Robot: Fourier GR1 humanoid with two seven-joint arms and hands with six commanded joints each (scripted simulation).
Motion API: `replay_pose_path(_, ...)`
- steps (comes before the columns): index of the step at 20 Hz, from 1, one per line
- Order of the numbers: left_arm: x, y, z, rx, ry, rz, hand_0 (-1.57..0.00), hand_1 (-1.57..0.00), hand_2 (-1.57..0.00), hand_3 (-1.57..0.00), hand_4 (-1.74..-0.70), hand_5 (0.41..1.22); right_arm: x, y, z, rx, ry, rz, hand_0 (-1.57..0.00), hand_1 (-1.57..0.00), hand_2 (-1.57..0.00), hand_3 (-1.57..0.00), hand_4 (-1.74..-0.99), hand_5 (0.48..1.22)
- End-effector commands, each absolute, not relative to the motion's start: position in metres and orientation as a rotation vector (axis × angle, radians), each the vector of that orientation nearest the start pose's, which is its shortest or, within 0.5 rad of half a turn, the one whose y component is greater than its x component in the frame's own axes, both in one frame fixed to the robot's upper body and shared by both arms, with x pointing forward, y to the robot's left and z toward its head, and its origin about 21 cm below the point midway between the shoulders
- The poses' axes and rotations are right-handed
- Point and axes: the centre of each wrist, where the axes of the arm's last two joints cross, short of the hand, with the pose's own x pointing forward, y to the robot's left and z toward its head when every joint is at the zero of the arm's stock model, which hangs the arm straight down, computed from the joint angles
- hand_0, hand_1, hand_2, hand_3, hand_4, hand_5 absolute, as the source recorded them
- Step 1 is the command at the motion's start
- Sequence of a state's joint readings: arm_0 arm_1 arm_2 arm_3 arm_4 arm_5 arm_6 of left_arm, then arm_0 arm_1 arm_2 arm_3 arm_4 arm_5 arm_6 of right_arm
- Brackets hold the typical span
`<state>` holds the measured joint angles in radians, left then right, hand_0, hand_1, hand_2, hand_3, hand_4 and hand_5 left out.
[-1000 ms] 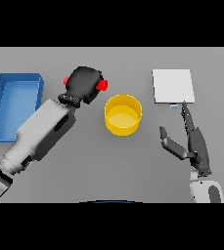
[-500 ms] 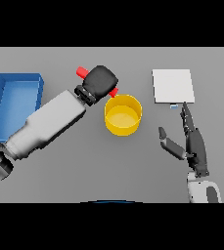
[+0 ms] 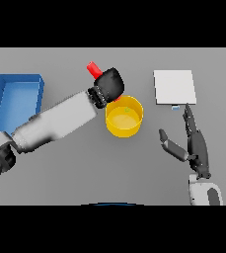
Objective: Pick up the red beaker and tilt it to pour out 1 green nut into yellow bowl. Pick up the yellow bowl and place it on the metallic measuring scale.
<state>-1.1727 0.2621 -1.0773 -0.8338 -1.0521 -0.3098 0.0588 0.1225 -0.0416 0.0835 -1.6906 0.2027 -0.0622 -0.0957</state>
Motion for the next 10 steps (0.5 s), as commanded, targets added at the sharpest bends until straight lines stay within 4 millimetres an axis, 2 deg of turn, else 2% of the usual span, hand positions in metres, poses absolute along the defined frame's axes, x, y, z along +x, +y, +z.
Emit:
replay_pose_path(1, 0.394, 0.041, 0.106, -1.394, 1.152, 2.767, -1.57, -1.57, -1.57, -1.56, -1.74, 1.221, 0.218, -0.231, 0.002, -0.212, -1.666, 0.182, 0.0, 0.0, 0.0, 0.0, -1.276, 0.6)
replay_pose_path(4, 0.398, 0.038, 0.109, -1.419, 1.029, 2.731, -1.57, -1.57, -1.57, -1.56, -1.74, 1.221, 0.213, -0.235, -0.001, -0.232, -1.659, 0.188, 0.0, 0.0, 0.0, 0.0, -1.26, 0.586)
replay_pose_path(6, 0.399, 0.026, 0.118, -1.407, 0.946, 2.706, -1.57, -1.57, -1.57, -1.57, -1.74, 1.221, 0.213, -0.227, 0.003, -0.254, -1.674, 0.203, 0.0, 0.0, 0.0, 0.0, -1.236, 0.582)
replay_pose_path(10, 0.4, 0.021, 0.113, -1.378, 0.821, 2.638, -1.57, -1.57, -1.57, -1.57, -1.73, 1.221, 0.219, -0.226, 0.003, -0.249, -1.669, 0.206, 0.0, 0.0, 0.0, 0.0, -1.204, 0.591)
